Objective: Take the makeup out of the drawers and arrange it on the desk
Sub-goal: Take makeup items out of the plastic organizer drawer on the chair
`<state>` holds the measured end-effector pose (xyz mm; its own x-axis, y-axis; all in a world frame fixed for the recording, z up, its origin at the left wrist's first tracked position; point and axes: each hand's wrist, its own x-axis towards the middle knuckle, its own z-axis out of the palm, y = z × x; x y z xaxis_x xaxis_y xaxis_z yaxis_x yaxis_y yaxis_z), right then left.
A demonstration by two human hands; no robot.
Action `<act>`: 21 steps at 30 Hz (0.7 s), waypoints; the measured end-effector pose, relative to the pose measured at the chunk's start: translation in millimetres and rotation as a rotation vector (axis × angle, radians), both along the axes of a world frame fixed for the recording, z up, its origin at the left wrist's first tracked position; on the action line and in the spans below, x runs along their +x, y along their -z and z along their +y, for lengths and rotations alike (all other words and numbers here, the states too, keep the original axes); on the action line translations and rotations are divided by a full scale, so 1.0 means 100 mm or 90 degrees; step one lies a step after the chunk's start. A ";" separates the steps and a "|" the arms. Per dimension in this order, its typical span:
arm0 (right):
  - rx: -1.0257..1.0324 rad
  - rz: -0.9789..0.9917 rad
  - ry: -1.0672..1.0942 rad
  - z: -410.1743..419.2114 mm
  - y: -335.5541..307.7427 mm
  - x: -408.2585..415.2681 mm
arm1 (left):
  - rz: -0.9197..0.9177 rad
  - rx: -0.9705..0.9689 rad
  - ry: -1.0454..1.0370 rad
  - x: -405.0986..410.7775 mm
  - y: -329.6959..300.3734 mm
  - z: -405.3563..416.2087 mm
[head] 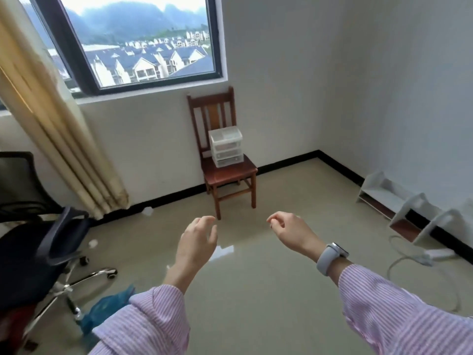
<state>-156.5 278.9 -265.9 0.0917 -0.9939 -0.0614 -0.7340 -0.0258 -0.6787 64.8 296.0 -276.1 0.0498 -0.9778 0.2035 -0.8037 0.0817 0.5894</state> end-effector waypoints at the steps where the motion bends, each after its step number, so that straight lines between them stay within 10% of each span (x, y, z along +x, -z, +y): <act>1: 0.004 -0.002 0.004 -0.35 0.00 -0.04 | -0.004 0.008 -0.005 -0.04 -0.04 -0.34; 21: 0.138 -0.113 0.087 -5.60 0.90 0.32 | 0.078 0.124 -0.120 0.41 0.74 -5.27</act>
